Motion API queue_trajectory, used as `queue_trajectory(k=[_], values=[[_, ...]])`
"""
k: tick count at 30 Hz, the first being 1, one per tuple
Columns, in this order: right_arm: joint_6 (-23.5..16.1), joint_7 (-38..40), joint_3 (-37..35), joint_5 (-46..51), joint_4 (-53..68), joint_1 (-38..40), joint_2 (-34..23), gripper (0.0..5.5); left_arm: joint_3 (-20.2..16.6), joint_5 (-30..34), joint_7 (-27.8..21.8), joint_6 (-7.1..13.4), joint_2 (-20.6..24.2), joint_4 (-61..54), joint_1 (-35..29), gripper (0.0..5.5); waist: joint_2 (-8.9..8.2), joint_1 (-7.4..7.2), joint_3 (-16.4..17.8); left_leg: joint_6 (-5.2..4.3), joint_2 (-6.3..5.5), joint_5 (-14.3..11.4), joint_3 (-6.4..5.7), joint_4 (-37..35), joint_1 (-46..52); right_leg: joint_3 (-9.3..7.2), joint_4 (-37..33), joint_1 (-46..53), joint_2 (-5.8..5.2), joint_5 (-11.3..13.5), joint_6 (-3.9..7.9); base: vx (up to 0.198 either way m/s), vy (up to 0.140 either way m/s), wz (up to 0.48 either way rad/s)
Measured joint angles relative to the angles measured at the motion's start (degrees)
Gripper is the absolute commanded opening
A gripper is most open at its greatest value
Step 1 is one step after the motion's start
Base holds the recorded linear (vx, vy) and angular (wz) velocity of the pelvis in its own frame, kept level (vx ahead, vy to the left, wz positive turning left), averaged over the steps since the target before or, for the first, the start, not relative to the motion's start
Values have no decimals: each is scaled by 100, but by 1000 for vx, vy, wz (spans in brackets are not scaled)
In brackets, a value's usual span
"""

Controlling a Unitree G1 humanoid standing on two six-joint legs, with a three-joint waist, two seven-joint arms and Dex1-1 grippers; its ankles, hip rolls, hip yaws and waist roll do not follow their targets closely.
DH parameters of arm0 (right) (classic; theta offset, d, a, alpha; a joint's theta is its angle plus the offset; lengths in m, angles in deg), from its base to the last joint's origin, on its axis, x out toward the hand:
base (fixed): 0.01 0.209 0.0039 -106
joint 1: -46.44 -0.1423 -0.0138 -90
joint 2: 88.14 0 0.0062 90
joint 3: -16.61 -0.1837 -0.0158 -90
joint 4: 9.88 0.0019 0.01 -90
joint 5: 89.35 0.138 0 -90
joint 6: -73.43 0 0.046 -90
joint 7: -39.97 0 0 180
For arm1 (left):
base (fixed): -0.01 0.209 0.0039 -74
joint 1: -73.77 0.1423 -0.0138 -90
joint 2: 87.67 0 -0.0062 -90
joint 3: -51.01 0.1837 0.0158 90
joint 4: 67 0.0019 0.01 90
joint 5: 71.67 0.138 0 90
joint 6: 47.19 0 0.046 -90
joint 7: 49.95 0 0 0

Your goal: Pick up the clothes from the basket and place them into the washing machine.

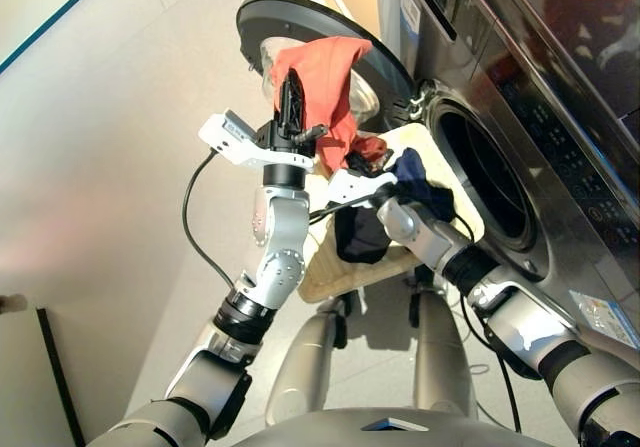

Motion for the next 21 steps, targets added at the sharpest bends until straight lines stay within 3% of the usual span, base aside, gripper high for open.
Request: queue_trajectory(k=[2, 3, 4, 14, 21], values=[[11, 36, -57, 2, 0, 1, 0, 0, -4, 1, 3, 13, -1, -1, 13, 235, 6, -2, 31, 0, 0, 0, 0, 3, 1, 0, 4, 1, 0, -2, 2, 0, 0, 0], [39, 36, -87, 3, 0, 4, 0, 0, -31, 5, 15, 31, -3, -2, 37, 466, 10, -8, 52, 0, 0, 0, -1, 5, 1, 0, 9, 1, -1, -3, 4, 0, 0, 0], [69, 37, -127, 10, 0, 11, -2, 0, -69, 6, 59, 64, -4, -2, 64, 550, 12, -11, 67, 0, 0, 0, 0, 7, 1, 0, 12, 1, -1, -3, 3, 0, 0, 0], [75, 120, -498, 401, 35, 390, -135, 0, -833, 249, 654, 120, -32, 660, 364, 550, -11, -76, 125, 22, -3, -14, -9, 16, -67, -5, 24, -66, -2, -17, 6, 0, 0, 0], [84, 513, -1089, 583, 37, 736, -159, 0, -1124, 434, 876, 123, -51, 820, 769, 550, -47, -160, 224, 21, -8, -14, -2, 26, -188, 4, 33, -193, -5, -16, 6, 0, 0, 0]])
